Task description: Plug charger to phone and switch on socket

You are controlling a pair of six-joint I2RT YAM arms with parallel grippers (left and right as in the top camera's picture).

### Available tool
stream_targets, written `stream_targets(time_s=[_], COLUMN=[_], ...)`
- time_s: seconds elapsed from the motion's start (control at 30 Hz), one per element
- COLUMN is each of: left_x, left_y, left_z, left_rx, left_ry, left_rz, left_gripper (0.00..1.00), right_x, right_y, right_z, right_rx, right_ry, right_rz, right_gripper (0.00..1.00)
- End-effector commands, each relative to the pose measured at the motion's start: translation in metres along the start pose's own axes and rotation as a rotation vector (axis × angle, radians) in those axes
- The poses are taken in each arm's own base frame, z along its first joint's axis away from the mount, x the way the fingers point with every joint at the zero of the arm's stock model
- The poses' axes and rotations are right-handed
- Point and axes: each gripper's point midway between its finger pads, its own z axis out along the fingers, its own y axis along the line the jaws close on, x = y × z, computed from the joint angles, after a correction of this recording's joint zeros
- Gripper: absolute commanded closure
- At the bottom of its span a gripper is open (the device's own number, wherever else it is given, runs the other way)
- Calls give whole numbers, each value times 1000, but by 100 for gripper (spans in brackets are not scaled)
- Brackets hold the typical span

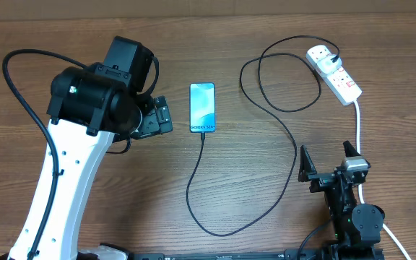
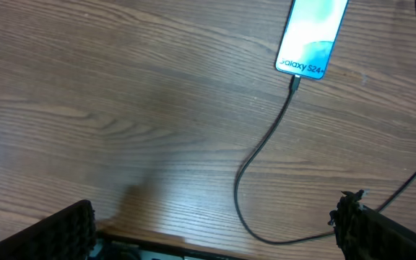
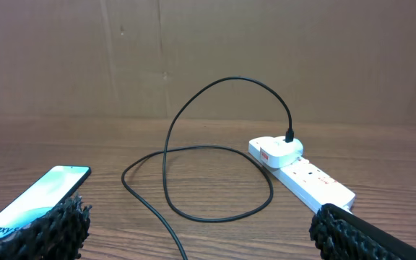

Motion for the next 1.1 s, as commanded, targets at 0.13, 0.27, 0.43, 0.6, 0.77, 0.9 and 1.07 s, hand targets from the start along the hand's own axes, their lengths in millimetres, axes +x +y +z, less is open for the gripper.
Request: stream_targets(time_s=[0.13, 0.27, 0.43, 0.6, 0.77, 0.9, 1.07], left_x=[-15, -35, -28, -7, 15, 27, 36], left_y=[8, -7, 0, 39, 76, 83, 62], left_z=[-3, -10, 8, 27, 29, 28, 23], left_rx=[-36, 69, 113, 81, 68, 101, 228], left_ry=[-80, -224, -290, -298, -322, -390, -536], left_rz=[-14, -36, -56, -135, -221, -90, 208], left_gripper=[0, 0, 0, 1, 0, 0, 0], right_x=[1, 1, 1, 1, 1, 1, 1], right_y=[0, 0, 0, 0, 0, 0, 0], right_z=[0, 0, 0, 0, 0, 0, 0], right_rx=[3, 3, 3, 3, 3, 3, 3], right_ry=[-7, -7, -7, -7, -7, -7, -7], right_rz=[-5, -5, -5, -5, -5, -5, -5], right_gripper=[0, 0, 0, 0, 0, 0, 0])
